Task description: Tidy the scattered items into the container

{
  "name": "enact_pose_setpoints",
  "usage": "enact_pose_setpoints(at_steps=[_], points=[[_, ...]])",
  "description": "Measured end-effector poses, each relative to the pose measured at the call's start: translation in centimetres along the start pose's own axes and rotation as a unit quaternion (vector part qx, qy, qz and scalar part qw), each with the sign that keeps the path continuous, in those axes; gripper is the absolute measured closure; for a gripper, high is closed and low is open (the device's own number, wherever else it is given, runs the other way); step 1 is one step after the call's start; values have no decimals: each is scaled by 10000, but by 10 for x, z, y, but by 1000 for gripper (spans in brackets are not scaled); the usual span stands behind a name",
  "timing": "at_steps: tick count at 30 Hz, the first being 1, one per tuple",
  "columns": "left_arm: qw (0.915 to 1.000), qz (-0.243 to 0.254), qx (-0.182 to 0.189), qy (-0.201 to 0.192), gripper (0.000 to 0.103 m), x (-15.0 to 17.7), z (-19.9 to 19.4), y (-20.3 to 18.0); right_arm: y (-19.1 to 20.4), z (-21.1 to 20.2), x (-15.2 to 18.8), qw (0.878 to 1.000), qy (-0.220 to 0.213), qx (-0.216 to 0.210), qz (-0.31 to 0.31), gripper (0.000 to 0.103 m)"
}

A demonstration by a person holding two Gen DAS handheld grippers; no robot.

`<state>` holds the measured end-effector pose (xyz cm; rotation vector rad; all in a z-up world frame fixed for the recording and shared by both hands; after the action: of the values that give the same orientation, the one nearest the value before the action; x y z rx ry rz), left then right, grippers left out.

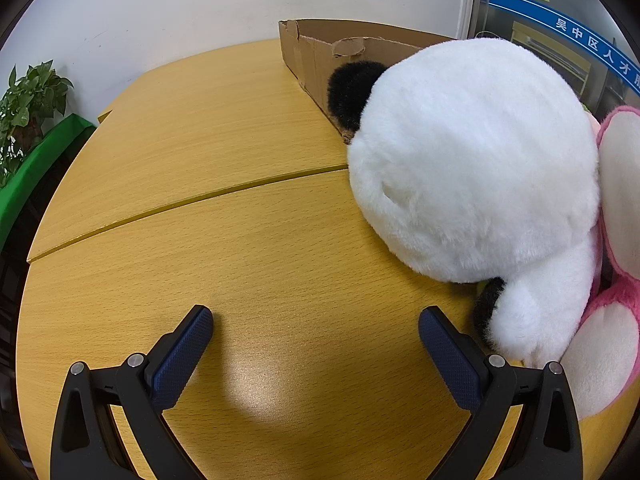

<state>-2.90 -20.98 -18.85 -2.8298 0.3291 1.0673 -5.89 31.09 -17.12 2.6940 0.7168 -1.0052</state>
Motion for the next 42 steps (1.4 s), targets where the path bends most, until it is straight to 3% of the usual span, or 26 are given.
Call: enact_pose_setpoints(at_steps=[28, 42], points=[[10000, -19, -1, -1, 0, 0, -1, -1, 0, 0, 1, 10000, 0, 1, 0, 0], [9963, -638, -575, -23, 0, 21, -20, -7, 0, 0, 1, 10000, -1, 1, -1, 0]])
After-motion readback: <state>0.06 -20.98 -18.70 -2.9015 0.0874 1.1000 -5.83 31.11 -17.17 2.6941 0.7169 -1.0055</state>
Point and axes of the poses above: each gripper's, at about its wrist camera, not at the fingertips, and z roughly the way its jaws point, y to its left, x to its underside, the point moved 7 cm from there along z, roughly the way its jaws point, and after that the axes turned 5 degrees about -y, right-handed, at the moved point
